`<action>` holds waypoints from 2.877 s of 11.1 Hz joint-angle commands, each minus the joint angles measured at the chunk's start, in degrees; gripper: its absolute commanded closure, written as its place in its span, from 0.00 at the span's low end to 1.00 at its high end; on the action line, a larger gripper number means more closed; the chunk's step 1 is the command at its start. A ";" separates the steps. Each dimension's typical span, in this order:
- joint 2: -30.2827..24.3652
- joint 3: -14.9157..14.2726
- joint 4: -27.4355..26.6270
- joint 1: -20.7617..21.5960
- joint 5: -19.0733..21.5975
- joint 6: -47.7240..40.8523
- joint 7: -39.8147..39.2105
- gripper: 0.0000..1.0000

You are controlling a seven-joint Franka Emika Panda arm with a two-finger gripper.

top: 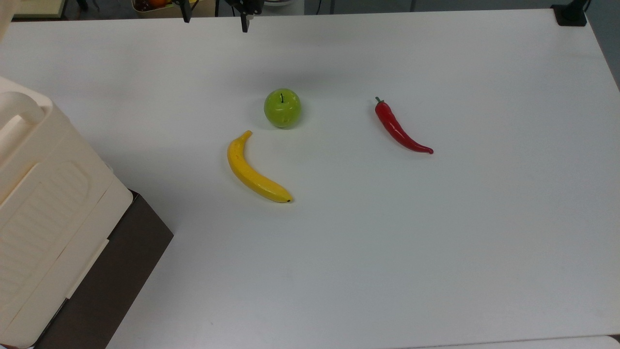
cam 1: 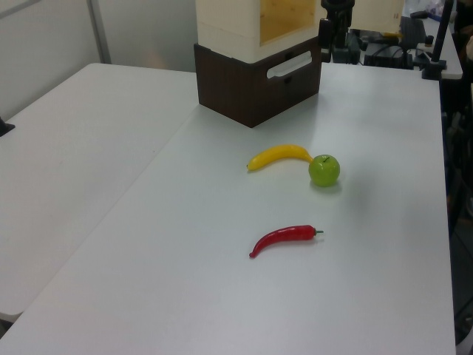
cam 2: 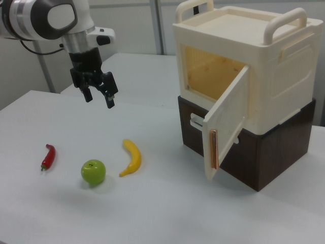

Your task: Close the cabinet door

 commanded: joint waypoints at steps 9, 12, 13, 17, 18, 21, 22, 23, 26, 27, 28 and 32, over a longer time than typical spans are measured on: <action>-0.02 0.21 -0.70 -0.11 -1.74 -0.34 -3.30 0.74; -0.02 -0.22 -0.52 -0.20 -1.65 -0.34 -3.39 1.00; -0.02 -0.31 0.17 -0.55 -1.82 -0.34 -3.65 1.00; -0.02 -0.40 4.56 -6.15 -1.04 -1.04 -7.52 1.00; -0.10 -0.40 6.05 -8.44 -0.77 -0.70 -8.39 1.00; -0.02 -0.58 8.17 -12.23 -0.77 2.54 -9.37 1.00; -0.02 -0.49 8.87 -13.81 -0.16 4.47 -9.37 1.00; -0.02 -0.58 10.36 -15.30 0.54 6.23 -9.37 1.00; -0.02 -0.58 12.65 -20.14 0.99 12.82 -9.46 1.00; -0.02 -1.10 12.75 -21.11 1.08 15.63 -9.28 1.00; -0.02 -2.24 12.75 -21.29 1.08 17.83 -9.28 1.00; 0.51 -6.81 12.57 -23.65 3.09 22.16 -9.63 0.99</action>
